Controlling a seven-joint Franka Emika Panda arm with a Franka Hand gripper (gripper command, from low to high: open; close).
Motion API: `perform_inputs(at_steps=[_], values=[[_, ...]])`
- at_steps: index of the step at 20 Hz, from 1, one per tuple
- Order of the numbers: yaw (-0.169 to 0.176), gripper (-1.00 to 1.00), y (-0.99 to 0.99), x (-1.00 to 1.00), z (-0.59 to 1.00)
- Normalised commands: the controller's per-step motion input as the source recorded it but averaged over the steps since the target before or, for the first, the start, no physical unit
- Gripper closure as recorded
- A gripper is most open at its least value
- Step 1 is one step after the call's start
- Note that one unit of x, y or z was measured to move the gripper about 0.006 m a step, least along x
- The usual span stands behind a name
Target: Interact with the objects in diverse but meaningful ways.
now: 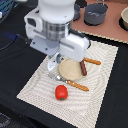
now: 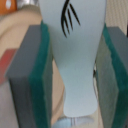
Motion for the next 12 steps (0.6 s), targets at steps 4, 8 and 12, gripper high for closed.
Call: perform_inputs(at_steps=[4, 8, 12], values=[[0.045, 1.00, -0.70, -0.45, -0.42], [0.099, 1.00, -0.49, -0.41, -0.58], [0.089, 1.00, -0.33, -0.30, -0.58]])
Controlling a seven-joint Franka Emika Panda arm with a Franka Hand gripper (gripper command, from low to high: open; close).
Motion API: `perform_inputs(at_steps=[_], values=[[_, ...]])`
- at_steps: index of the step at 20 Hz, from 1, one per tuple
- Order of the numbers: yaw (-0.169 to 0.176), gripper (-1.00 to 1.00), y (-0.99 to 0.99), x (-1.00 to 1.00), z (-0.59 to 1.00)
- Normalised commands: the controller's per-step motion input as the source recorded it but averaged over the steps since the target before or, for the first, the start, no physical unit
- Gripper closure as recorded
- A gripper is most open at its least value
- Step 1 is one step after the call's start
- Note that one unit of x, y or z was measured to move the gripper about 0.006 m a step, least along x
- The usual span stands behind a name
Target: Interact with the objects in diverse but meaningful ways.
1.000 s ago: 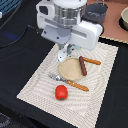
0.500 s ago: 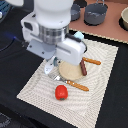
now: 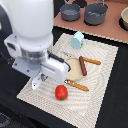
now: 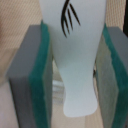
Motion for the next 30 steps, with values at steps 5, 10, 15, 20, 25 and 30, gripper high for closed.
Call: perform_inputs(at_steps=[5, 10, 15, 20, 25, 30], values=[[0.060, 1.00, -0.11, -0.09, -0.32], [0.033, -1.00, 0.02, -0.01, 0.31], [0.060, -1.00, 0.22, 0.00, 1.00], [0.056, -1.00, 0.22, 0.17, 0.95], [0.021, -1.00, 0.54, 0.85, 0.85], [-0.024, -1.00, 0.47, 0.92, 0.25]])
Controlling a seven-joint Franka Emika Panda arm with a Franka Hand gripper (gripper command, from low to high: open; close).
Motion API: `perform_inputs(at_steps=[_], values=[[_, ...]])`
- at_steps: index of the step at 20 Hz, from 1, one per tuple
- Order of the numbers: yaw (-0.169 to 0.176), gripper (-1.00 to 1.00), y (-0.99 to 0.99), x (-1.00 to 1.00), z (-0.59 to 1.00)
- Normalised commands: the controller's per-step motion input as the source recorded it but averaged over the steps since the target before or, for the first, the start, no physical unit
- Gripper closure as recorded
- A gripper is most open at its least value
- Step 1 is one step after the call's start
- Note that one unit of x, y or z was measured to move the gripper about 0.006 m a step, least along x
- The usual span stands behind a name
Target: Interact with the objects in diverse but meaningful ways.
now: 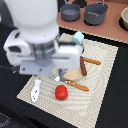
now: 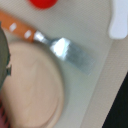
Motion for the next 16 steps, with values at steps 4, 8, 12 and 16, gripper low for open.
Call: perform_inputs(at_steps=[4, 8, 12, 16], values=[[-0.053, -1.00, 0.40, 0.88, 0.01], [-0.064, -1.00, 0.28, 0.75, -0.03], [-0.036, -1.00, 0.34, 0.79, 0.00], [0.000, -1.00, 0.33, 0.65, -0.04]])
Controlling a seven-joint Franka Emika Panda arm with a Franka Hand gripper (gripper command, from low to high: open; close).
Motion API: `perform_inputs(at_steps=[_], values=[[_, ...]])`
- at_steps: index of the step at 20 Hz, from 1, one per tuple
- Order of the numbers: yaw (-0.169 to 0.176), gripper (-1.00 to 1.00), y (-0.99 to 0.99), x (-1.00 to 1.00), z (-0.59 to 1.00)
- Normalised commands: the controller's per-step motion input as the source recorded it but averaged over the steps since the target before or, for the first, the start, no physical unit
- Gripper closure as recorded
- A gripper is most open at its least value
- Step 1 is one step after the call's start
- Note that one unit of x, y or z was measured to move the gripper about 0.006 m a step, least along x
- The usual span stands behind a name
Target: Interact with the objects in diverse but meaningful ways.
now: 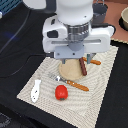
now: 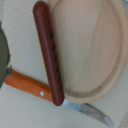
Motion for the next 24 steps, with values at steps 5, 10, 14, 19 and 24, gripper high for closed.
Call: perform_inputs(at_steps=[5, 10, 14, 19, 24], values=[[0.000, -1.00, 0.26, 0.48, -0.13], [0.000, -1.00, 0.23, 0.39, -0.16], [0.000, -1.00, 0.04, 0.11, -0.26], [0.000, -1.00, 0.00, 0.11, -0.24], [0.000, 1.00, 0.00, 0.13, -0.23]])
